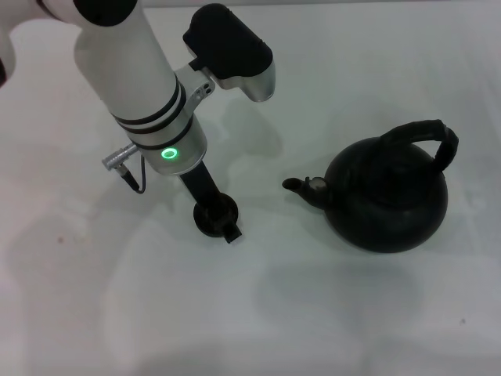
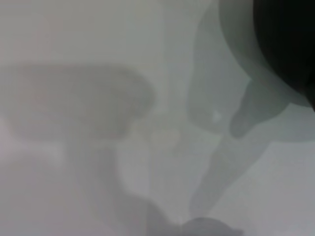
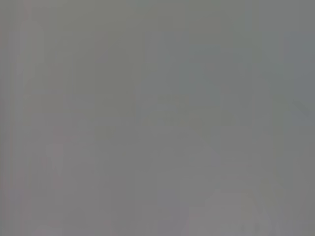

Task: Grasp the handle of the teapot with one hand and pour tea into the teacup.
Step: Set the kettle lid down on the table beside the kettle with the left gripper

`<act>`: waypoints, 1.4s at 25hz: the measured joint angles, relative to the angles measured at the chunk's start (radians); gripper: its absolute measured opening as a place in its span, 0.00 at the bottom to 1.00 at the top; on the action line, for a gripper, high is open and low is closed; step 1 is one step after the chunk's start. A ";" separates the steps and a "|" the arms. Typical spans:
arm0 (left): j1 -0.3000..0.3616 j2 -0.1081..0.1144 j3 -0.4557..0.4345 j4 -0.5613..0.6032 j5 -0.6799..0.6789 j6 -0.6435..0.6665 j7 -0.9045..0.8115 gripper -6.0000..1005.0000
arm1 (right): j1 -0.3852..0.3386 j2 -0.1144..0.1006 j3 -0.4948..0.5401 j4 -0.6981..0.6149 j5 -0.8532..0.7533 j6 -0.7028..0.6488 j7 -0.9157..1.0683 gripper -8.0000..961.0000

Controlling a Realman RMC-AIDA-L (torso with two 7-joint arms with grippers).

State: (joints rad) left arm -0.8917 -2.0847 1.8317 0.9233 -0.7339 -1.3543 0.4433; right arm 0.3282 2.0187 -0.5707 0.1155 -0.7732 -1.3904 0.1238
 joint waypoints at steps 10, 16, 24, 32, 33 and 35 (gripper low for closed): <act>0.001 0.002 -0.007 0.014 -0.003 -0.008 -0.002 0.77 | -0.002 0.000 0.000 -0.002 0.000 0.005 0.000 0.88; 0.002 0.005 -0.008 0.020 0.004 -0.018 -0.012 0.78 | -0.005 -0.001 0.000 -0.002 0.000 0.005 0.000 0.88; 0.097 0.010 -0.032 0.174 0.048 -0.078 -0.020 0.78 | -0.007 -0.001 0.000 -0.003 0.000 0.000 0.001 0.88; 0.232 0.010 -0.077 0.401 0.078 -0.182 -0.017 0.78 | -0.005 -0.002 -0.001 -0.008 0.000 -0.014 0.001 0.88; 0.250 0.010 -0.089 0.424 0.089 -0.190 -0.016 0.78 | -0.008 -0.002 -0.006 -0.008 0.000 -0.020 0.001 0.88; 0.298 0.011 -0.121 0.480 0.121 -0.202 -0.012 0.78 | -0.011 -0.004 -0.025 -0.009 0.000 -0.032 0.000 0.88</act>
State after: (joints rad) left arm -0.5938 -2.0742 1.7103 1.4028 -0.6124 -1.5564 0.4309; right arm 0.3168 2.0148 -0.5954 0.1066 -0.7729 -1.4224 0.1242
